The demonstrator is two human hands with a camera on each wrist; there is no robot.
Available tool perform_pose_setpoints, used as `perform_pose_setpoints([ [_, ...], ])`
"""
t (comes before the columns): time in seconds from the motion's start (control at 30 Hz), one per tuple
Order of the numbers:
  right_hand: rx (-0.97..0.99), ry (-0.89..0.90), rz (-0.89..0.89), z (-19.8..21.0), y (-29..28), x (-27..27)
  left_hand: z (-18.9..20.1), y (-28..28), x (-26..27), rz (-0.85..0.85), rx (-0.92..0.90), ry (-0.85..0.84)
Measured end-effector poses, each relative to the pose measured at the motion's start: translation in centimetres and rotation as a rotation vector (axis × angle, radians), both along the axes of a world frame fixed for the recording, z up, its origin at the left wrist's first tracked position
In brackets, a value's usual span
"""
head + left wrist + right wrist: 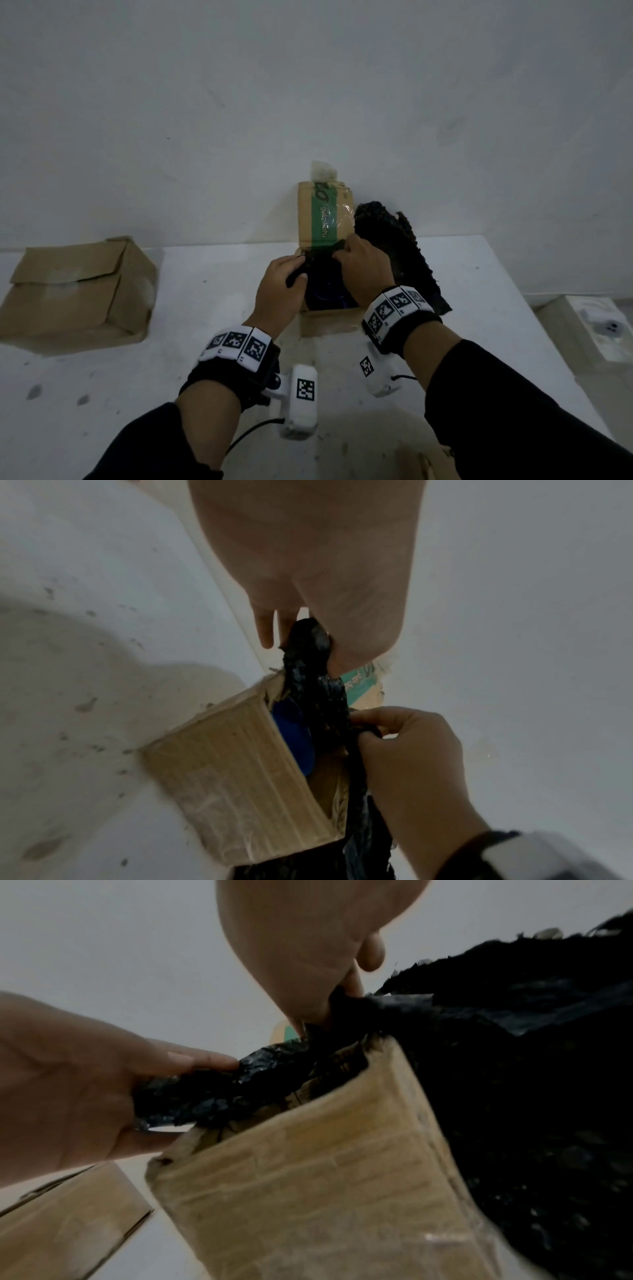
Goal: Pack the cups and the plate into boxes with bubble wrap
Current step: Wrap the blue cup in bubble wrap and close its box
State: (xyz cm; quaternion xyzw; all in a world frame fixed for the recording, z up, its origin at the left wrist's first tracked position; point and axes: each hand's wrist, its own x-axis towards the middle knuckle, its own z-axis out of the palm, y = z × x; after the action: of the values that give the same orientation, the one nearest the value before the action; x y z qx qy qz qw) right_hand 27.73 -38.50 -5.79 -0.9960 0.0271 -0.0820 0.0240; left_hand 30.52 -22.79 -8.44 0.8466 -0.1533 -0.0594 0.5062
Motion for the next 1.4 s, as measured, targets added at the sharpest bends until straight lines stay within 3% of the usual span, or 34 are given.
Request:
perform_pose_setpoints([
  [0.2, -0.048, 0.267, 0.045, -2.2, 1.5, -0.1, -1.1, -0.3, -0.1, -0.007, -0.145, 0.029],
  [0.4, -0.046, 0.315, 0.028, -2.7, 1.7, 0.9, -1.8, -1.2, -1.0, 0.09, -0.289, 0.133],
  [0.67, -0.115, 0.501, 0.03, -1.9, 1.7, 3.9, -2.0, -1.0, -0.7, 0.079, -0.279, 0.148],
  [0.83, 0.028, 0.387, 0.01, -1.9, 1.8, 3.0, -1.7, -0.5, -0.8, 0.055, -0.28, 0.151],
  [0.93, 0.097, 0.191, 0.032, -1.8, 1.6, 1.7, -1.6, -0.7, -0.9, 0.057, -0.291, 0.154],
  [1.03, 0.12, -0.002, 0.179, -2.3, 2.0, 0.7, -1.6, -0.9, -1.0, 0.082, -0.333, 0.172],
  [1.2, 0.27, 0.189, 0.364, -3.4, 0.5, 1.1, -1.4, -1.0, -0.8, 0.114, -0.482, 0.279],
  [1.4, 0.11, 0.159, 0.342, -2.7, 0.8, 2.3, -1.6, -1.1, -0.5, 0.133, -0.491, 0.3],
])
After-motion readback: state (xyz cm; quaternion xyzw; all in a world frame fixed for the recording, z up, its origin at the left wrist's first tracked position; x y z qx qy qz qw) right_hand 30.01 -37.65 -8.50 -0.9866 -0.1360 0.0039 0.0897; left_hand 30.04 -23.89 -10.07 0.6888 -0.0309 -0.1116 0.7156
